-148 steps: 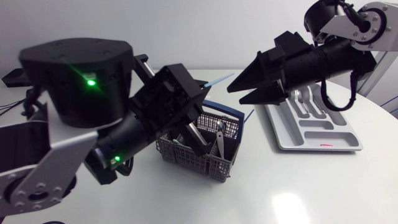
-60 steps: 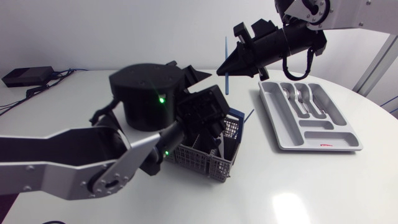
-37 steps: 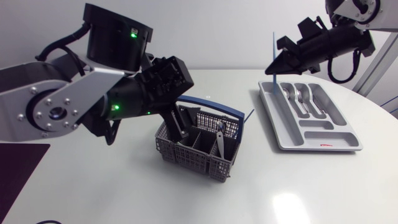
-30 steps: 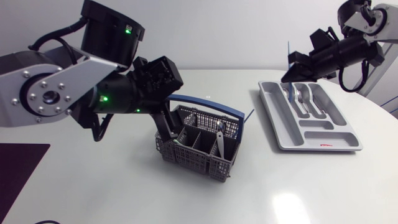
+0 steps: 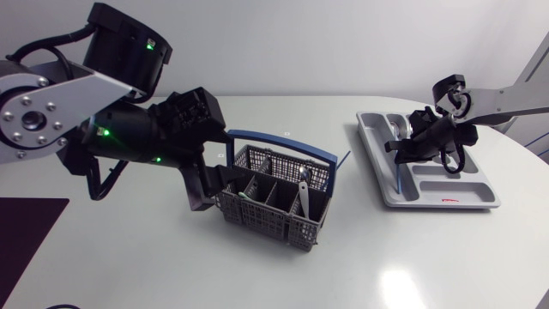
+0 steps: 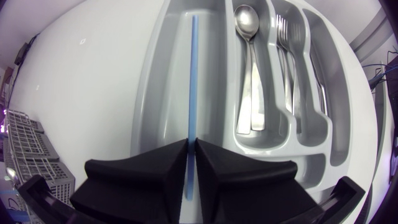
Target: Unload the cutlery basket into the drawer organizer.
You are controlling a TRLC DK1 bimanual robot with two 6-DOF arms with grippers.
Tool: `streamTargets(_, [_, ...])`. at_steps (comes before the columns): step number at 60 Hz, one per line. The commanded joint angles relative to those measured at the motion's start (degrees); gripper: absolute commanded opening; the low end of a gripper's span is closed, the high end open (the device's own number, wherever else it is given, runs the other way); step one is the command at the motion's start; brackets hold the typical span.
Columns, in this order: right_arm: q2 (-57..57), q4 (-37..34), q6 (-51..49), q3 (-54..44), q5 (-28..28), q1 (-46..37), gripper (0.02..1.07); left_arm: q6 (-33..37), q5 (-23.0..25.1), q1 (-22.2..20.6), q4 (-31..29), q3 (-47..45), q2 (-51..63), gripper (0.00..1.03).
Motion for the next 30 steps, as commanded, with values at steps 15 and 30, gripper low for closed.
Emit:
streamTargets(15, [-0.05, 0.44, -0.25, -3.42, 0.66, 1.44, 0.58, 2.60, 2.48, -0.43, -2.40, -4.32, -1.58, 0.84])
streamTargets(30, [-16.92, -0.53, -3.33, -14.32, -0.13, 5.30, 0.95, 12.70, 3.00, 0.80, -1.17, -7.31, -1.05, 0.84])
